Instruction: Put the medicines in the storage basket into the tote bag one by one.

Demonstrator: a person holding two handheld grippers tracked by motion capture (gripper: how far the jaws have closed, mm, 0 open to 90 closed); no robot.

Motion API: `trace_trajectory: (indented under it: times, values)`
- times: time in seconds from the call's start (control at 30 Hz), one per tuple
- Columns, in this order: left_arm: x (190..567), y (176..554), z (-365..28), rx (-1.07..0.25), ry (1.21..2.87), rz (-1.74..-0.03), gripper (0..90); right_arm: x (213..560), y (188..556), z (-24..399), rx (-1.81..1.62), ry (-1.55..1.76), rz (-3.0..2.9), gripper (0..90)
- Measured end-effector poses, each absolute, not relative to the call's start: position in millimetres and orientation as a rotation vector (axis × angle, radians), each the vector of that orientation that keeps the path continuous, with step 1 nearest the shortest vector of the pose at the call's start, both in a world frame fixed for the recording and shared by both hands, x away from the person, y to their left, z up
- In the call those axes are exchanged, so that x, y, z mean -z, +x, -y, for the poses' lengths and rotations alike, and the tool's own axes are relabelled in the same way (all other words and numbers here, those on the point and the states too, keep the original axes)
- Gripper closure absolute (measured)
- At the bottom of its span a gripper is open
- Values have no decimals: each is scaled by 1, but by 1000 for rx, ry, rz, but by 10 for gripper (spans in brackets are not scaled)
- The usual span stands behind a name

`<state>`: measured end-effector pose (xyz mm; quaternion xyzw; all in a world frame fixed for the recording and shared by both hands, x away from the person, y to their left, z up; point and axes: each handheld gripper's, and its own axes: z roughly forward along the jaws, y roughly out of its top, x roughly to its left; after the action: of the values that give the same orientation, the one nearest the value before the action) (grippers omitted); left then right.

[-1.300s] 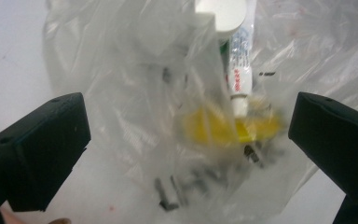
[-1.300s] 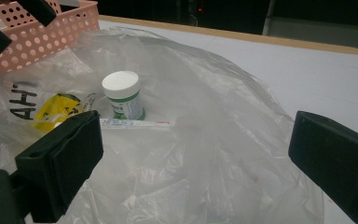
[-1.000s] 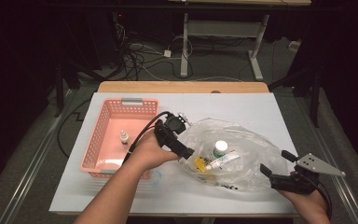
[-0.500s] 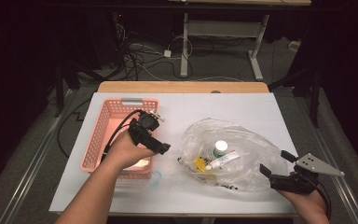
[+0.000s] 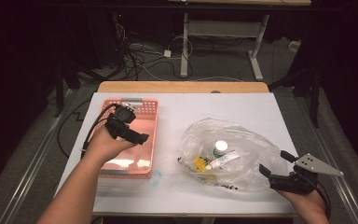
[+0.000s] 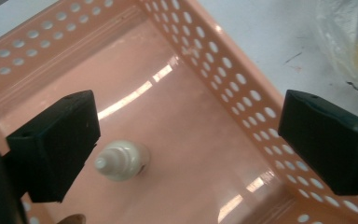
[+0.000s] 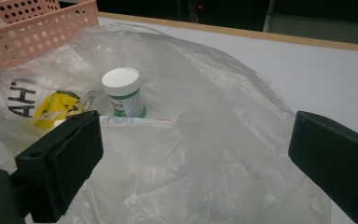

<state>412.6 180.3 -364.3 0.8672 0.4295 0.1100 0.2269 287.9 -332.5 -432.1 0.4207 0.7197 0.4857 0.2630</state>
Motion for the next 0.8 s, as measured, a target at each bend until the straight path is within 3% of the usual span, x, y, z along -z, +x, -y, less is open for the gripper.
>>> trace_trajectory:
  times: [0.47, 0.8]
  values:
    - [393, 426, -210, -267, 2344, -1320, 201, 432, 288, 334, -1313, 1131, -1945, 35]
    - [411, 430, -217, -214, 2375, -1377, 405, 431, 288, 334, -1312, 1131, -1943, 35]
